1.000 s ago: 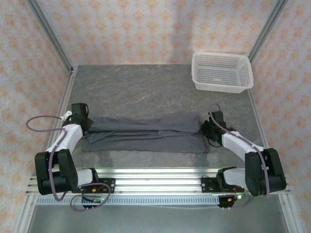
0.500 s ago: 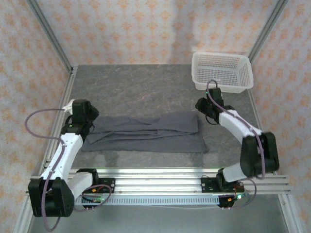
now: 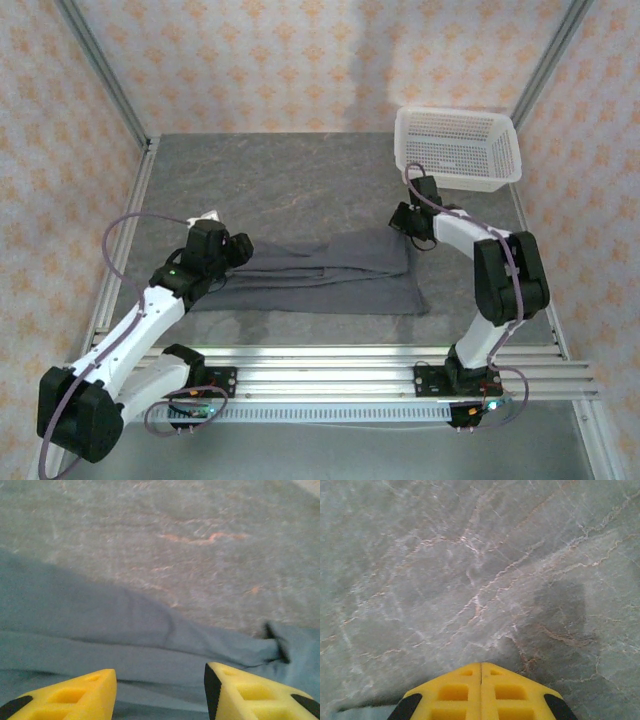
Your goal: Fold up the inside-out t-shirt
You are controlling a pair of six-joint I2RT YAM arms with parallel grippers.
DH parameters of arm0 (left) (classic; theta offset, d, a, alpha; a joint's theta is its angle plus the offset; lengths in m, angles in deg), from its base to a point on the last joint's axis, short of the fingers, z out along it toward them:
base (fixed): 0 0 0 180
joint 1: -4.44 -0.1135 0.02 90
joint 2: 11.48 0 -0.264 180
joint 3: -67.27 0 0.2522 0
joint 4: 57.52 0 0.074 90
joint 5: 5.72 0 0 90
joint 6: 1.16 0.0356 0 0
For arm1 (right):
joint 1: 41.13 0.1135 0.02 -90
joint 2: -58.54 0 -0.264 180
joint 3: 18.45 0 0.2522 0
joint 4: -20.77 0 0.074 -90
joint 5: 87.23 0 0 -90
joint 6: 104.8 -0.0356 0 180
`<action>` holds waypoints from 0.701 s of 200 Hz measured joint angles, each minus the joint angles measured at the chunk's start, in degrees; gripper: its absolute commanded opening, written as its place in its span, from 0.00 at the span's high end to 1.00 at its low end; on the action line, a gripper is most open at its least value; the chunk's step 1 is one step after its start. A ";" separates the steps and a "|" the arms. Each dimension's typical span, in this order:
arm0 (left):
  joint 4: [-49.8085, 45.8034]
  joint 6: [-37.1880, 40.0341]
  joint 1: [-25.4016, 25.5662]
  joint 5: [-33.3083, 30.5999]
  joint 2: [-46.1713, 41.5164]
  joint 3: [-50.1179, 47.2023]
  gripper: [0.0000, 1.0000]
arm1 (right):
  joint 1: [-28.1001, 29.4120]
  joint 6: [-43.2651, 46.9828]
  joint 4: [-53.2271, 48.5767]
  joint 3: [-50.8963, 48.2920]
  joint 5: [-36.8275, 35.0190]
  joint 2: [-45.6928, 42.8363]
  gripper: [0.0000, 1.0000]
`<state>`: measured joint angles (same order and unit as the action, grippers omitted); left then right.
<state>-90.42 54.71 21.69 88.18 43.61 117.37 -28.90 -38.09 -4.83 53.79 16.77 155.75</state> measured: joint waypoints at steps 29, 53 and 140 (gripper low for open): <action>-0.61 0.20 0.00 -0.61 2.12 -0.20 0.50 | 0.20 -0.07 -0.17 -1.62 0.68 -5.05 1.00; -0.59 0.20 0.00 -1.01 3.06 -0.20 0.49 | 1.36 -0.13 -0.52 -5.46 0.68 -11.54 1.00; -0.85 1.31 0.02 -1.42 8.37 0.74 0.49 | 8.22 -17.51 -9.64 -43.98 2.51 -62.55 0.70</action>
<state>-91.27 56.02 21.72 86.76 51.98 118.11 -20.68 -55.60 -14.47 9.81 19.28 93.20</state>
